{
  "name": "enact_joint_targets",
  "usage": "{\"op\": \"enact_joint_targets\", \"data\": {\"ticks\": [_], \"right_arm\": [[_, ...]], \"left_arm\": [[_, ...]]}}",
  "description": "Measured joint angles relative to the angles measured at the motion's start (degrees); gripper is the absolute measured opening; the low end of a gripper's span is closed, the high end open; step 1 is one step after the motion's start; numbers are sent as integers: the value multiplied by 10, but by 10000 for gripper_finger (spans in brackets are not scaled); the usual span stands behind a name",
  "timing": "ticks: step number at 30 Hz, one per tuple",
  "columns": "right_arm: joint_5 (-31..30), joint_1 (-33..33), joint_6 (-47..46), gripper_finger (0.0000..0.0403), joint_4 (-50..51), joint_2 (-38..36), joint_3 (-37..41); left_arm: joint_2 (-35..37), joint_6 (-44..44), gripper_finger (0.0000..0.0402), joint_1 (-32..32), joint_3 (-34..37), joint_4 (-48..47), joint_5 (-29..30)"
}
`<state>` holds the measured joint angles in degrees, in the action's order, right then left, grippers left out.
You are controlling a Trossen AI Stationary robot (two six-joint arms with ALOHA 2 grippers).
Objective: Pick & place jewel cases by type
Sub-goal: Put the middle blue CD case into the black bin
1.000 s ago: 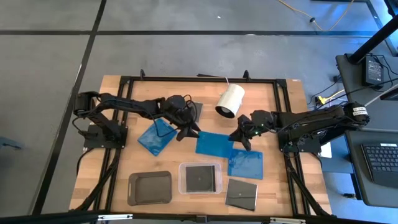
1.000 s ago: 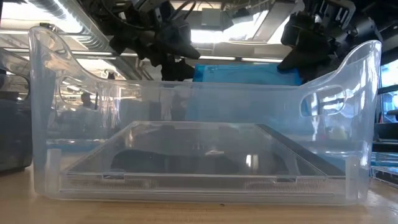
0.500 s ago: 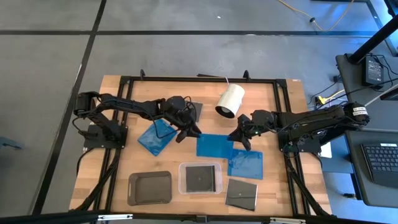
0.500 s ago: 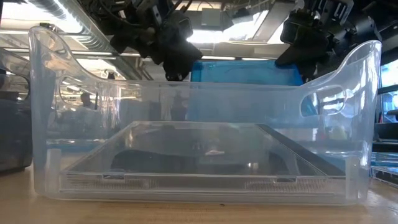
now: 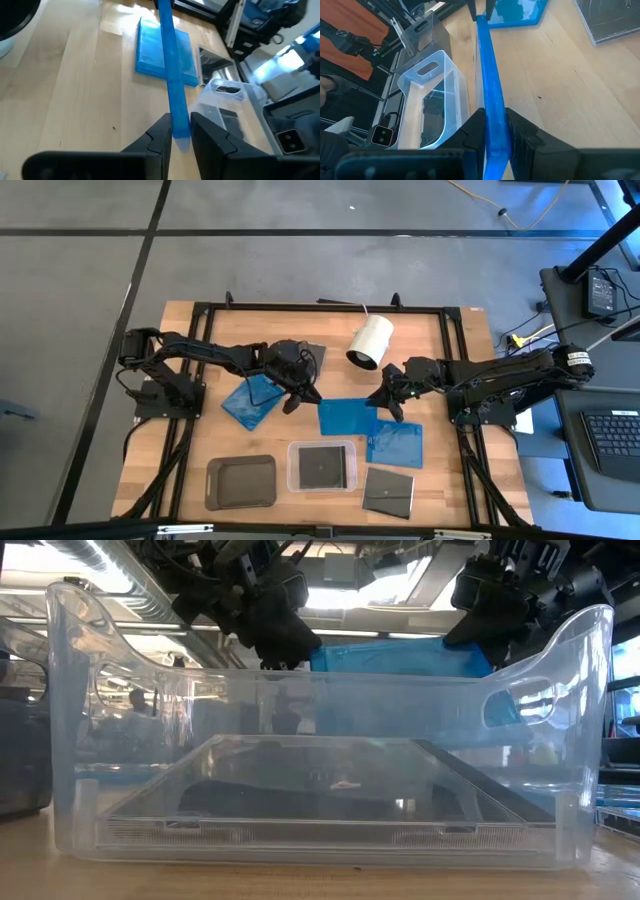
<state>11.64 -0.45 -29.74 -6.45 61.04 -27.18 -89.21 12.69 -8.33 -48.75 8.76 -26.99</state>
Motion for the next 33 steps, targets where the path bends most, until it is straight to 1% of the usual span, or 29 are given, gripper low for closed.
{"op": "enact_joint_targets", "data": {"ticks": [3,6,12,17,22,27,33], "right_arm": [[-6,0,0,64,0,0,0],[-8,0,0,64,0,0,0],[-13,0,0,64,0,7,0],[-10,0,-1,65,-7,38,0],[-2,0,-2,65,-34,66,0],[7,0,-1,65,-43,71,0],[7,0,-1,65,-42,72,0]], "left_arm": [[-9,0,76,11,0,1,27],[-20,7,82,16,-1,5,32],[-45,17,81,17,-1,27,13],[-59,17,89,17,-1,50,-23],[-62,14,111,17,0,52,-26],[-62,20,136,19,-1,36,-27],[-62,30,143,19,-1,5,-29]]}}
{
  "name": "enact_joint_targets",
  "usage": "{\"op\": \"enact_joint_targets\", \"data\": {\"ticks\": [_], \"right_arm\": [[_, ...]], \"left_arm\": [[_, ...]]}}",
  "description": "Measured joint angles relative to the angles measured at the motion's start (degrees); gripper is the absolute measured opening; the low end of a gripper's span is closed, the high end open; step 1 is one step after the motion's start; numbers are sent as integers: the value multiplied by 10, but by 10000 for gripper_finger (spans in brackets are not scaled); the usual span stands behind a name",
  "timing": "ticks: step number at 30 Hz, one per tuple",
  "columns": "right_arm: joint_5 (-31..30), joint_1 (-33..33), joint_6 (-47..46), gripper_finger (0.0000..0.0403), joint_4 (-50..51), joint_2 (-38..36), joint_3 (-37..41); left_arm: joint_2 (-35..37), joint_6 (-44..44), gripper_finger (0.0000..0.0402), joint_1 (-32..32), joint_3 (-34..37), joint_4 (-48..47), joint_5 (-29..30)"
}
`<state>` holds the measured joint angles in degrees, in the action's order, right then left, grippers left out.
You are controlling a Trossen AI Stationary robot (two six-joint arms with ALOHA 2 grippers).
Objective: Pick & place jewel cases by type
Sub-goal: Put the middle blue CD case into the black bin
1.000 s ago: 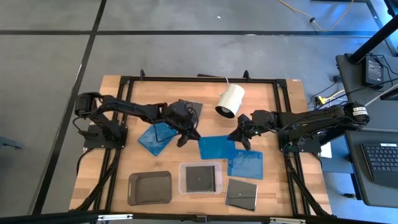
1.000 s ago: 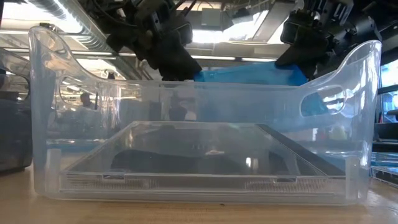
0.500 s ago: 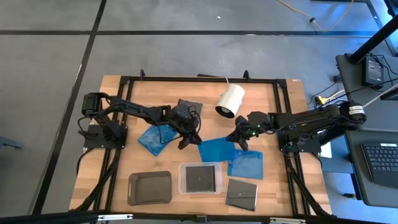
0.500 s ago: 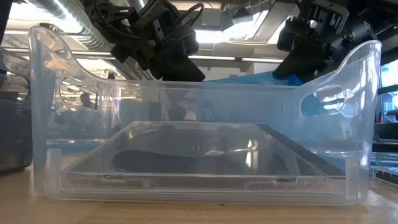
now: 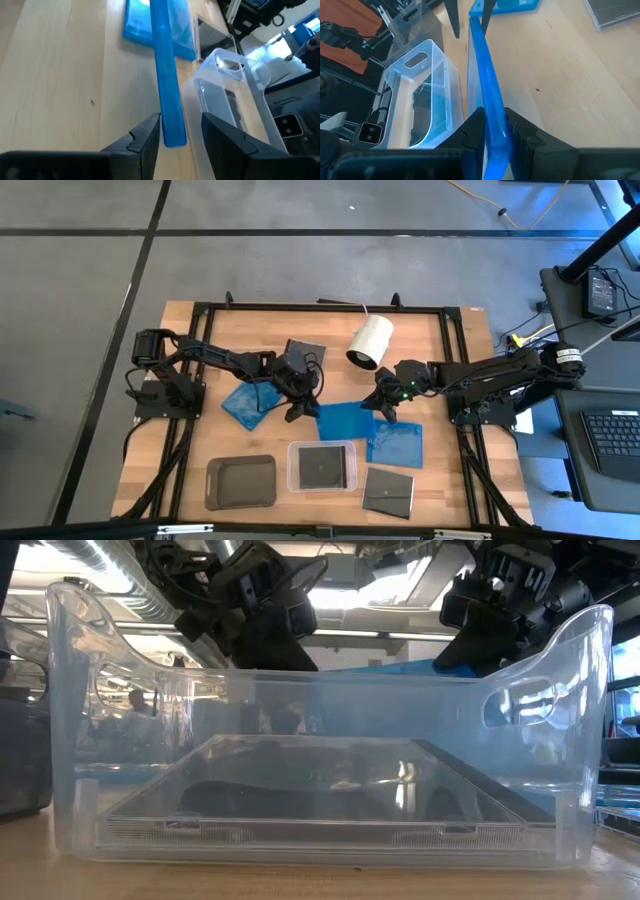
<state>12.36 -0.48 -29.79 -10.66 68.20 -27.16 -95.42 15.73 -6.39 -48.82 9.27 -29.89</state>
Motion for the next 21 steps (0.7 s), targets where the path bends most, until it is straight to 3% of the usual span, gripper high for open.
{"op": "enact_joint_targets", "data": {"ticks": [6,16,21], "right_arm": [[2,0,0,65,0,0,0],[5,0,3,66,-1,0,0],[9,0,32,80,-5,-1,0]], "left_arm": [[0,-7,130,0,0,3,2],[0,0,44,-2,0,3,6],[0,-3,42,-11,0,2,-3]]}}
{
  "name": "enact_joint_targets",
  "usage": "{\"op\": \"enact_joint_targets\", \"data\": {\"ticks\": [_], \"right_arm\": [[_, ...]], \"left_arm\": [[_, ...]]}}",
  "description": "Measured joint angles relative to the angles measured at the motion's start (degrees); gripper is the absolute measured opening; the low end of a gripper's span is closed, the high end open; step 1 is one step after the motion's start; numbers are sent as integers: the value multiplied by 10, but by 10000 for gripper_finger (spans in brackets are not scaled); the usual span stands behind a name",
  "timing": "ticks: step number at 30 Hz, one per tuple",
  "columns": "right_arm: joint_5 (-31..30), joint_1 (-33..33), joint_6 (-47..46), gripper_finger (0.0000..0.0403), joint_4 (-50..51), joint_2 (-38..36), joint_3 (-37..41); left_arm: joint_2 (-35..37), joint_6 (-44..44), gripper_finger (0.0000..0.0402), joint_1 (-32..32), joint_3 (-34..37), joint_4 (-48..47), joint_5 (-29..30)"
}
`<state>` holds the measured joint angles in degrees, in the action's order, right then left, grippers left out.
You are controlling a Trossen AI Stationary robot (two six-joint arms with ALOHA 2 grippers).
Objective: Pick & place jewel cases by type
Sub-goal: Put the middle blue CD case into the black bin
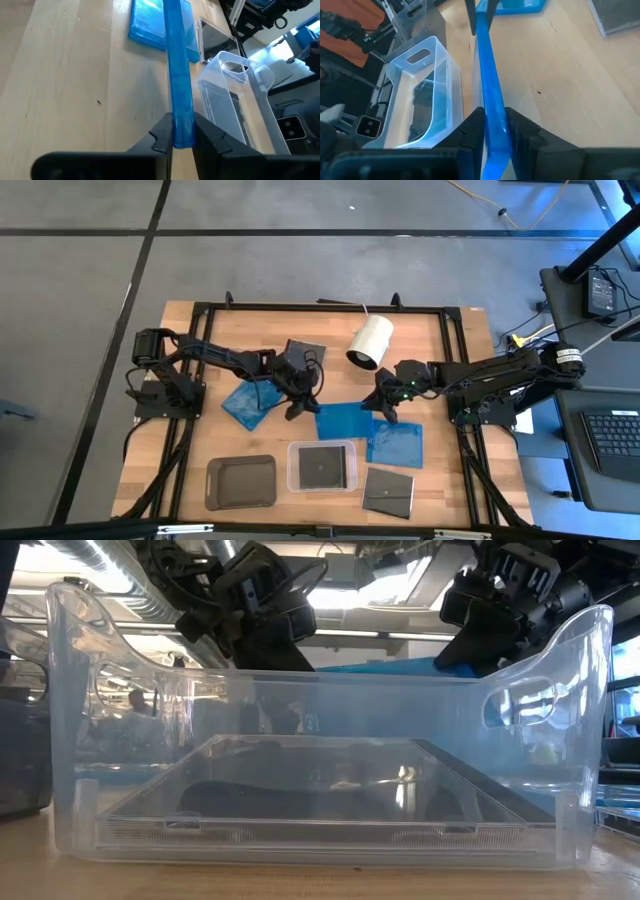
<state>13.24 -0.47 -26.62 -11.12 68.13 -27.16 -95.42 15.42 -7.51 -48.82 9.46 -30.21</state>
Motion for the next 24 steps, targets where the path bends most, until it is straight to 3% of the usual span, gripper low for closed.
{"op": "enact_joint_targets", "data": {"ticks": [7,14,20,24], "right_arm": [[-24,-5,38,133,2,-35,1],[-34,-24,48,143,15,-117,1],[-51,-24,47,143,45,-142,0],[-56,-24,46,143,71,-142,0]], "left_arm": [[0,-2,54,-19,0,-10,-70],[33,3,42,-24,1,-44,-123],[134,-18,52,-41,1,-100,-96],[226,-36,46,-58,1,-206,-57]]}}
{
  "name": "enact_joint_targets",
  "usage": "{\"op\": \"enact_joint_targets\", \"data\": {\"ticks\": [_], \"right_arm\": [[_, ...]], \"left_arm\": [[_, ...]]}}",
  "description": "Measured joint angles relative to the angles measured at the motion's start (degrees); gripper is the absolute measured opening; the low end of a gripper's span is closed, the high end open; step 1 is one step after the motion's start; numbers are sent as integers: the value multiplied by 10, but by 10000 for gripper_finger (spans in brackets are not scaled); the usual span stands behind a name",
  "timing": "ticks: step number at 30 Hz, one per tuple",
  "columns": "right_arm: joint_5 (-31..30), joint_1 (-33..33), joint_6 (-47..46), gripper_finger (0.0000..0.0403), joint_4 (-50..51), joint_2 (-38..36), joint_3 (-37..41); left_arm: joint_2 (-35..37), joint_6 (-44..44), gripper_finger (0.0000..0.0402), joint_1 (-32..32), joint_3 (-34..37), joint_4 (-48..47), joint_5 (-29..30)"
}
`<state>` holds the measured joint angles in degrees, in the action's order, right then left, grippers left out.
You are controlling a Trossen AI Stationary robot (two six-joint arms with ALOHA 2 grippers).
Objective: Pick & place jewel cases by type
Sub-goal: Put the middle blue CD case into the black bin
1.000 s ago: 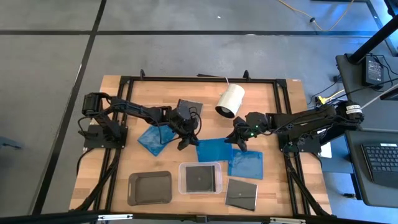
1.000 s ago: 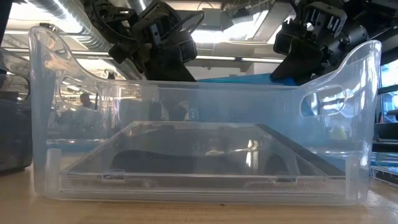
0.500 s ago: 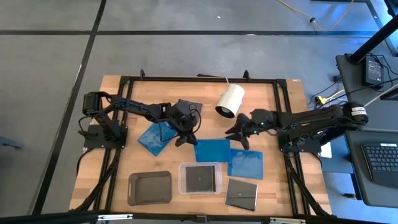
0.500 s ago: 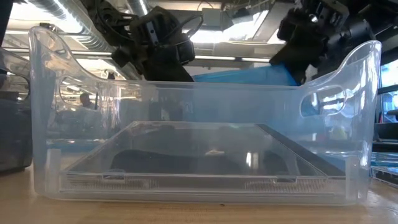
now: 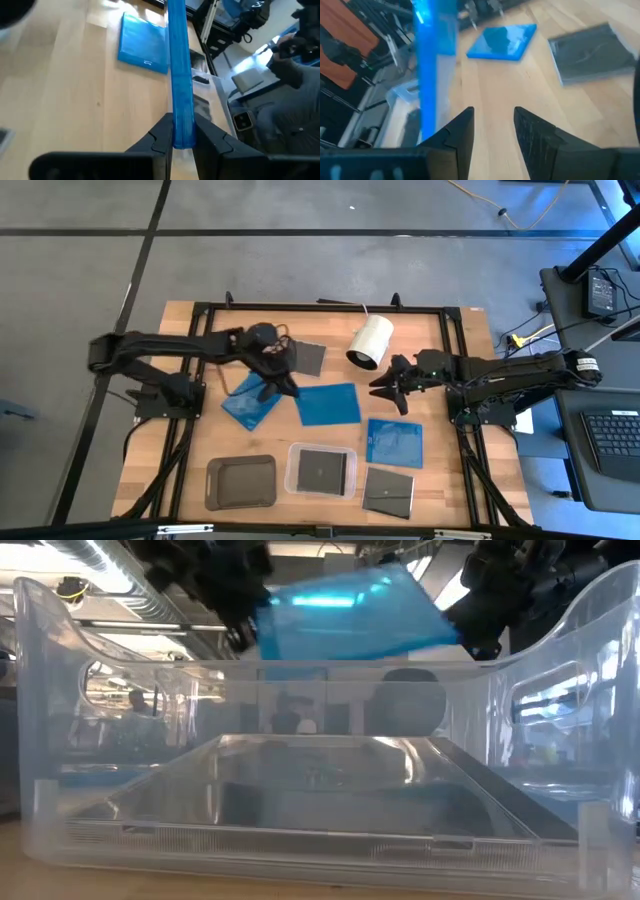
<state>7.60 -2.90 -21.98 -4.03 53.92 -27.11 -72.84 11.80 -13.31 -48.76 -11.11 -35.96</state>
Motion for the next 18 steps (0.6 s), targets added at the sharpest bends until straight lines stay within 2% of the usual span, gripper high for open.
{"op": "enact_joint_targets", "data": {"ticks": [4,7,10,12,16,18], "right_arm": [[-33,0,-2,143,31,0,0],[-70,0,-2,143,41,0,0],[-94,0,-2,143,39,0,0],[-101,0,-2,143,39,0,0],[-101,0,-19,143,38,0,0],[-101,0,-32,143,37,0,0]], "left_arm": [[83,9,47,14,0,-116,15],[130,22,49,47,0,-204,46],[163,47,49,89,0,-272,51],[183,91,48,120,0,-287,71],[224,201,49,184,0,-308,162],[247,240,49,224,0,-312,189]]}}
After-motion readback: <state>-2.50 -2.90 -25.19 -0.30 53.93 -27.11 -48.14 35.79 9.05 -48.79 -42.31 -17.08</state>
